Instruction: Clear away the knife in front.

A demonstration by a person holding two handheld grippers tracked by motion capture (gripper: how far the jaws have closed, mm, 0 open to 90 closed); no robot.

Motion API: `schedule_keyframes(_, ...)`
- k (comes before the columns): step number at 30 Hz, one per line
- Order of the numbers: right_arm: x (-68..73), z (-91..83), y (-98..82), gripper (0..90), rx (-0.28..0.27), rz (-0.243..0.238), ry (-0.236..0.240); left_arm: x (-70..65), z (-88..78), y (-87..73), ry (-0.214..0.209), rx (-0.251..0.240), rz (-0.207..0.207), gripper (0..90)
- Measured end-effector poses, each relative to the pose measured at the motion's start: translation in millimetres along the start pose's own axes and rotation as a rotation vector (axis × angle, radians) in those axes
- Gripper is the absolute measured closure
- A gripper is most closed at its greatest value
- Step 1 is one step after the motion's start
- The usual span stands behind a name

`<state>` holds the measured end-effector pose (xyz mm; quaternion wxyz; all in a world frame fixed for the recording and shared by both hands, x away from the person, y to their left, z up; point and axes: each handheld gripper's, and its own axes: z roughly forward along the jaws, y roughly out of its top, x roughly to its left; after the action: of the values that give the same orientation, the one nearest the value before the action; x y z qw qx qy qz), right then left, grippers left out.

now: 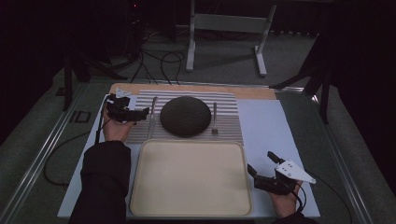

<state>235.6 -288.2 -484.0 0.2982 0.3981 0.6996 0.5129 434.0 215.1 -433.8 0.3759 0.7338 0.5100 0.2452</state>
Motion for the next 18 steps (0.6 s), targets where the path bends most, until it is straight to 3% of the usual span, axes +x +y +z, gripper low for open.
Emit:
schedule_keyframes(15, -0.5, -0.6, 0.0, 7.4, -0.001, 0.011, -0.008, 4.6, 16.8, 6.5, 0.023, 0.035, -0.004, 0.0)
schedule_keyframes(18, -0.5, -0.5, 0.0, 7.5, -0.003, 0.012, -0.009, 5.7, 22.8, 6.2, 0.023, 0.041, -0.021, 0.0)
